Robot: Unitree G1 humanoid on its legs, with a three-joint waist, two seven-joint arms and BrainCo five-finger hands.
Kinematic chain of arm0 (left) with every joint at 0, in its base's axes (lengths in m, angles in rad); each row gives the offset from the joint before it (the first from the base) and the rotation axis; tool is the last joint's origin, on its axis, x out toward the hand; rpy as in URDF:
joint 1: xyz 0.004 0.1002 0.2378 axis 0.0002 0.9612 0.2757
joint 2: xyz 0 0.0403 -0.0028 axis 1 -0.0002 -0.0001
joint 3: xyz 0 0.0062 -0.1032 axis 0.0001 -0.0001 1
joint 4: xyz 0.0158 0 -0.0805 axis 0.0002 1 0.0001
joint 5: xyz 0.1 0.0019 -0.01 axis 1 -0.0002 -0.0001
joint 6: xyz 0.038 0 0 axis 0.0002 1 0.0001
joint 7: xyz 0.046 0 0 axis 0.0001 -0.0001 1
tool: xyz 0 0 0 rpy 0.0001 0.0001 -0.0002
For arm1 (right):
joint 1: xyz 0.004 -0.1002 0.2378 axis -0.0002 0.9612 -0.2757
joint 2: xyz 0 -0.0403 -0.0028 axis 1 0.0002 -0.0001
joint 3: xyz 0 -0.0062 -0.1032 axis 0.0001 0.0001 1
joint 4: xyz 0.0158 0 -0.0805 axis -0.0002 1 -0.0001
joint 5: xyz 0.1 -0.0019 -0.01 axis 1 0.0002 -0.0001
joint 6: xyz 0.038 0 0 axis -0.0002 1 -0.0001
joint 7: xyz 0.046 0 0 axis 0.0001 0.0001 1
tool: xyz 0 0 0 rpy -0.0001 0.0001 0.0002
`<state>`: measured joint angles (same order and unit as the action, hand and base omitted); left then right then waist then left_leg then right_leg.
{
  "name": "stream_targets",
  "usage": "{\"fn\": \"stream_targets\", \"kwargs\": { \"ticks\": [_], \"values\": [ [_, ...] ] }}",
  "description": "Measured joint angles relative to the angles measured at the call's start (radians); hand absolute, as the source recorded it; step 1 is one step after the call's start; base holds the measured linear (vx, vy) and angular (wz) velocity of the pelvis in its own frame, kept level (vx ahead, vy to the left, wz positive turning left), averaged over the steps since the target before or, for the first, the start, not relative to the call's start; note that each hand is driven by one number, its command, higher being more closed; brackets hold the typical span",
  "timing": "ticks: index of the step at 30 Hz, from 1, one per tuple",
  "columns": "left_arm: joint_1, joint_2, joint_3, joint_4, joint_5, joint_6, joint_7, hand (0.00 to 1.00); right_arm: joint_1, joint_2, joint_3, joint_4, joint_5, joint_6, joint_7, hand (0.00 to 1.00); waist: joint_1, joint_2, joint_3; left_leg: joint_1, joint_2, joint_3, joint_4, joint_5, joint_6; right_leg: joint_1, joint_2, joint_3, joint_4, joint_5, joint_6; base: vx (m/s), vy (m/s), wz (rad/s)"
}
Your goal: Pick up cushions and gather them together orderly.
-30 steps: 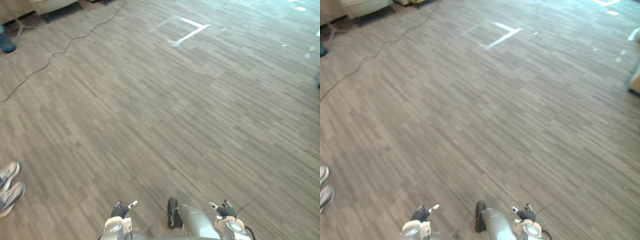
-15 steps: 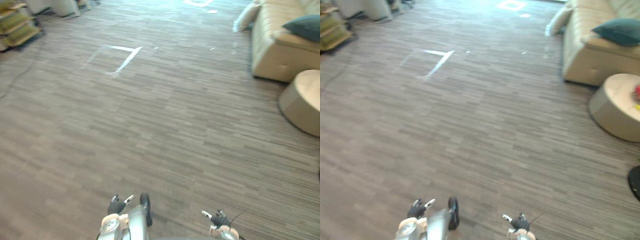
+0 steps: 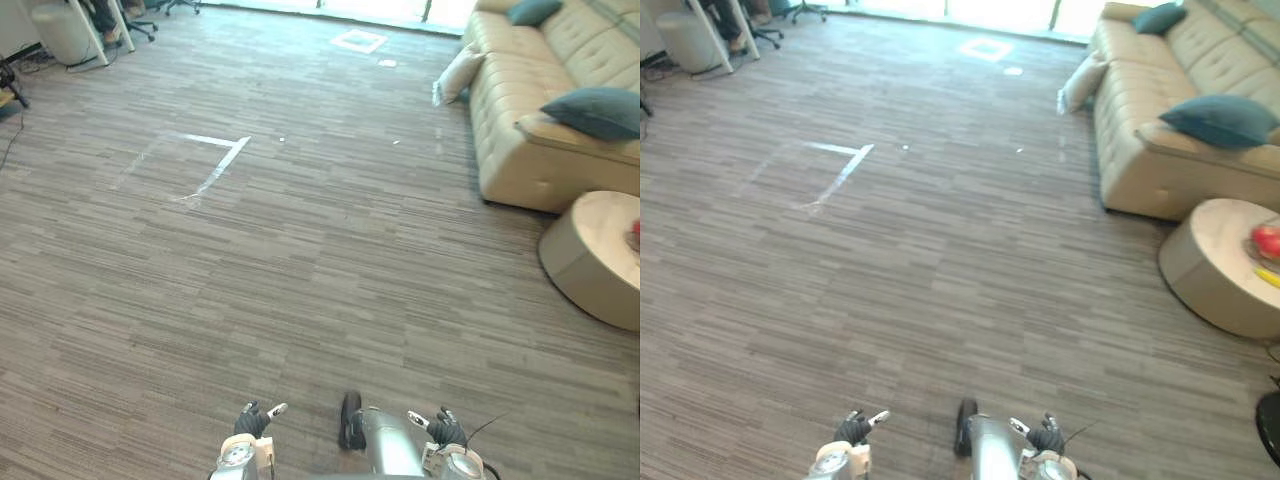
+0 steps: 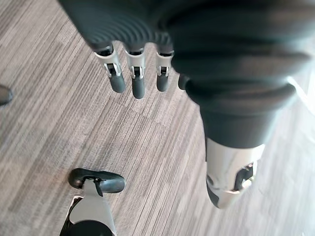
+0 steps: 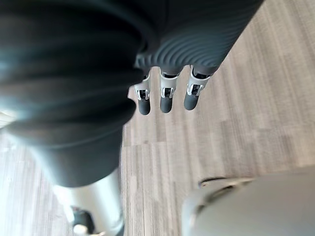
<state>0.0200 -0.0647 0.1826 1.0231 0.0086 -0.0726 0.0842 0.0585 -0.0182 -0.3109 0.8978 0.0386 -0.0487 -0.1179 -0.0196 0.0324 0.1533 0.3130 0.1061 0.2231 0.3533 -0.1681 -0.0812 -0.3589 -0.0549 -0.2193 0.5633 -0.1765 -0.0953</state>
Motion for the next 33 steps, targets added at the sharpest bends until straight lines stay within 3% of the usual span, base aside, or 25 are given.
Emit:
{"fn": "stream_targets", "kwargs": {
  "ticks": [1, 2, 3, 5, 9, 10, 11, 12, 13, 14, 15, 16, 18, 19, 20, 21, 22, 24, 26, 28, 29, 30, 31, 32, 33],
  "values": [
    [0.002, 0.005, 0.034, -0.014, 0.007, 0.001, 0.0, 0.0, 0.002, 0.004, 0.015, 0.001, 0.001, 0.006, 0.002, 0.0, 0.004, 0.019, 0.005, -0.142, 0.063, -0.049, 0.339, 0.104, -0.042, 0.091, 0.021, -0.01, -0.06, -0.039, -0.004, 0.67, -0.218, 0.19],
    [0.003, 0.004, 0.041, -0.021, 0.008, 0.0, 0.0, 0.0, 0.002, 0.004, 0.016, -0.001, -0.001, 0.008, 0.001, 0.0, 0.006, 0.021, 0.008, -0.184, 0.079, -0.061, 0.43, 0.122, -0.05, 0.114, 0.03, -0.01, -0.074, -0.043, -0.008, 0.75, -0.183, -0.17],
    [0.011, 0.003, 0.078, -0.062, 0.006, 0.0, 0.001, 0.0, 0.0, 0.002, 0.03, 0.001, 0.005, 0.011, -0.002, 0.0, 0.027, 0.032, 0.022, -0.344, 0.153, -0.065, 0.758, 0.109, -0.042, 0.254, 0.076, 0.001, -0.157, -0.056, -0.021, 0.57, -0.1, -0.34],
    [0.022, 0.017, 0.082, -0.103, 0.004, -0.003, 0.004, 0.0, 0.001, 0.018, 0.062, 0.011, 0.008, 0.012, -0.002, 0.0, 0.041, -0.004, 0.032, -0.457, 0.165, -0.024, 0.817, 0.061, -0.007, 0.396, 0.077, 0.03, -0.258, -0.077, -0.015, 0.56, -0.069, -0.34],
    [0.037, 0.021, 0.07, -0.151, -0.015, -0.012, -0.001, 0.0, -0.002, 0.018, 0.084, 0.019, 0.012, 0.017, -0.001, 0.0, 0.058, -0.007, 0.026, -0.615, 0.167, 0.098, 0.518, -0.004, 0.011, 0.56, 0.067, 0.087, -0.381, -0.115, 0.015, 0.51, 0.014, -0.41],
    [0.037, 0.02, 0.069, -0.152, -0.024, -0.017, 0.0, 0.0, -0.002, 0.02, 0.077, 0.021, 0.012, 0.021, -0.001, 0.0, 0.065, -0.01, 0.027, -0.63, 0.127, 0.105, 0.281, 0.004, 0.004, 0.599, 0.05, 0.105, -0.399, -0.136, 0.032, 0.71, 0.188, -0.6],
    [0.041, 0.021, 0.071, -0.151, -0.033, -0.026, 0.001, 0.0, 0.0, 0.019, 0.07, 0.024, 0.011, 0.02, -0.002, 0.0, 0.081, -0.012, 0.025, -0.627, 0.081, 0.095, 0.028, 0.051, -0.019, 0.638, 0.03, 0.14, -0.418, -0.163, 0.055, 0.73, 0.222, -0.65],
    [0.043, 0.022, 0.071, -0.15, -0.033, -0.027, 0.001, 0.0, 0.0, 0.019, 0.068, 0.026, 0.011, 0.02, -0.002, 0.0, 0.081, -0.011, 0.024, -0.628, 0.074, 0.089, -0.019, 0.065, -0.027, 0.65, 0.025, 0.149, -0.427, -0.169, 0.061, 0.77, 0.301, -1.03],
    [0.051, 0.033, 0.071, -0.147, -0.034, -0.029, 0.004, 0.0, 0.004, 0.018, 0.069, 0.049, 0.006, 0.021, -0.002, 0.0, 0.086, -0.032, 0.003, -0.643, 0.035, 0.073, -0.054, 0.202, 0.011, 0.684, -0.011, 0.204, -0.454, -0.19, 0.089, 0.71, 0.303, -0.8],
    [0.052, 0.052, 0.071, -0.144, -0.033, -0.026, 0.004, 0.0, 0.007, 0.03, 0.068, 0.067, 0.004, 0.022, -0.002, 0.0, 0.085, -0.051, -0.021, -0.642, 0.006, 0.071, -0.05, 0.211, 0.052, 0.682, -0.041, 0.229, -0.435, -0.185, 0.094, 0.58, 0.25, -0.7],
    [0.049, 0.058, 0.071, -0.14, -0.032, -0.025, 0.005, 0.0, 0.011, 0.037, 0.065, 0.065, 0.003, 0.022, -0.002, 0.0, 0.078, -0.068, -0.03, -0.641, -0.006, 0.079, -0.047, 0.199, 0.058, 0.67, -0.059, 0.236, -0.419, -0.175, 0.102, 0.76, 0.318, -0.17],
    [0.042, 0.064, 0.07, -0.128, -0.031, -0.022, 0.004, 0.0, 0.033, 0.059, 0.033, 0.066, 0.001, 0.022, -0.002, 0.0, 0.073, -0.092, -0.038, -0.632, -0.022, 0.097, 0.004, 0.151, 0.091, 0.633, -0.091, 0.264, -0.315, -0.131, 0.162, 0.74, 0.327, -0.1],
    [0.038, 0.078, 0.06, -0.117, -0.031, -0.022, 0.005, 0.0, 0.052, 0.075, 0.001, 0.065, 0.0, 0.022, -0.002, 0.0, 0.075, -0.113, -0.036, -0.565, -0.046, 0.107, 0.022, 0.075, 0.091, 0.557, -0.102, 0.297, -0.062, -0.055, 0.194, 0.7, 0.306, -0.12],
    [0.026, 0.092, 0.042, -0.088, -0.031, -0.017, 0.007, 0.0, 0.058, 0.077, -0.002, 0.062, 0.001, 0.018, -0.001, 0.0, 0.061, -0.119, -0.033, -0.485, -0.064, 0.116, 0.001, 0.023, 0.094, 0.435, -0.111, 0.317, 0.241, 0.052, 0.268, 0.6, 0.215, -0.09],
    [0.014, 0.091, 0.031, -0.065, -0.03, -0.004, 0.008, 0.0, 0.058, 0.073, 0.0, 0.054, 0.001, 0.009, 0.002, 0.0, 0.055, -0.115, -0.029, -0.409, -0.072, 0.121, -0.013, -0.014, 0.094, 0.35, -0.116, 0.306, 0.414, 0.047, 0.263, 0.71, 0.242, -0.16],
    [0.012, 0.087, 0.03, -0.061, -0.03, -0.003, 0.009, 0.0, 0.057, 0.068, 0.0, 0.052, 0.002, 0.007, 0.002, 0.0, 0.055, -0.116, -0.027, -0.377, -0.072, 0.126, -0.026, -0.026, 0.092, 0.326, -0.118, 0.297, 0.454, 0.038, 0.253, 0.64, 0.161, -0.45],
    [0.012, 0.075, 0.021, -0.058, -0.03, -0.003, 0.014, 0.0, 0.061, 0.052, 0.0, 0.037, 0.003, 0.005, 0.007, 0.0, 0.056, -0.091, -0.024, -0.269, -0.065, 0.149, -0.08, -0.061, 0.084, 0.236, -0.116, 0.254, 0.528, -0.006, 0.208, 0.52, 0.124, -0.52],
    [0.013, 0.059, 0.012, -0.053, -0.031, -0.002, 0.016, 0.0, 0.067, 0.048, -0.006, 0.005, 0.004, -0.005, 0.009, 0.0, 0.044, -0.071, -0.021, -0.165, -0.054, 0.154, -0.144, -0.109, 0.063, 0.106, -0.099, 0.171, 0.517, -0.058, 0.158, 0.45, 0.084, -0.46],
    [-0.007, 0.055, -0.013, -0.023, -0.031, 0.0, 0.014, 0.0, 0.057, 0.047, -0.021, -0.016, 0.007, -0.012, 0.011, 0.0, 0.007, -0.071, -0.017, -0.08, -0.034, 0.151, -0.185, -0.137, 0.058, -0.007, -0.079, 0.07, 0.36, -0.095, 0.136, 0.6, -0.027, 0.16],
    [-0.029, 0.04, -0.027, -0.01, -0.031, 0.0, 0.01, 0.0, 0.05, 0.032, -0.042, -0.012, 0.008, -0.008, 0.011, 0.0, 0.002, -0.071, -0.018, -0.005, -0.029, 0.149, -0.239, -0.16, 0.043, -0.064, -0.063, 0.005, 0.008, -0.018, 0.123, 0.65, -0.112, 0.41],
    [-0.031, 0.03, -0.025, -0.009, -0.031, 0.0, 0.01, 0.0, 0.054, 0.023, -0.044, -0.007, 0.009, -0.006, 0.01, 0.0, 0.001, -0.071, -0.015, 0.028, -0.036, 0.142, -0.258, -0.161, 0.043, -0.074, -0.054, 0.002, -0.098, 0.063, 0.099, 0.74, -0.135, 0.44],
    [-0.031, 0.008, -0.015, 0.012, -0.03, 0.001, 0.009, 0.0, 0.054, -0.005, -0.052, 0.013, 0.01, 0.003, 0.011, 0.0, -0.011, -0.028, -0.011, 0.078, -0.006, 0.117, -0.275, -0.157, 0.039, -0.051, -0.021, 0.008, -0.079, 0.143, 0.03, 0.61, -0.108, 0.3],
    [-0.029, 0.009, -0.025, 0.016, -0.03, 0.001, 0.004, 0.0, 0.05, -0.012, -0.052, 0.019, 0.007, 0.003, 0.01, 0.0, -0.01, -0.016, -0.015, 0.082, 0.002, 0.12, -0.274, -0.146, 0.034, -0.051, -0.018, 0.001, -0.068, 0.13, 0.034, 0.89, -0.177, 0.12],
    [-0.015, 0.013, 0.002, 0.016, -0.024, 0.002, -0.002, 0.0, 0.039, -0.019, -0.051, 0.023, 0.004, 0.01, 0.008, 0.0, 0.002, -0.004, -0.012, 0.09, 0.008, 0.112, -0.262, -0.083, -0.005, -0.065, -0.036, -0.001, 0.017, 0.077, 0.009, 0.54, -0.155, 0.07],
    [-0.021, -0.003, 0.022, 0.014, -0.01, 0.004, -0.001, 0.0, 0.044, -0.024, -0.06, 0.023, 0.005, 0.011, 0.008, 0.0, -0.012, -0.004, 0.002, 0.106, 0.003, 0.076, -0.228, -0.028, -0.025, -0.074, -0.061, -0.01, 0.123, 0.029, 0.004, 0.77, -0.271, 0.29]
  ]
}}
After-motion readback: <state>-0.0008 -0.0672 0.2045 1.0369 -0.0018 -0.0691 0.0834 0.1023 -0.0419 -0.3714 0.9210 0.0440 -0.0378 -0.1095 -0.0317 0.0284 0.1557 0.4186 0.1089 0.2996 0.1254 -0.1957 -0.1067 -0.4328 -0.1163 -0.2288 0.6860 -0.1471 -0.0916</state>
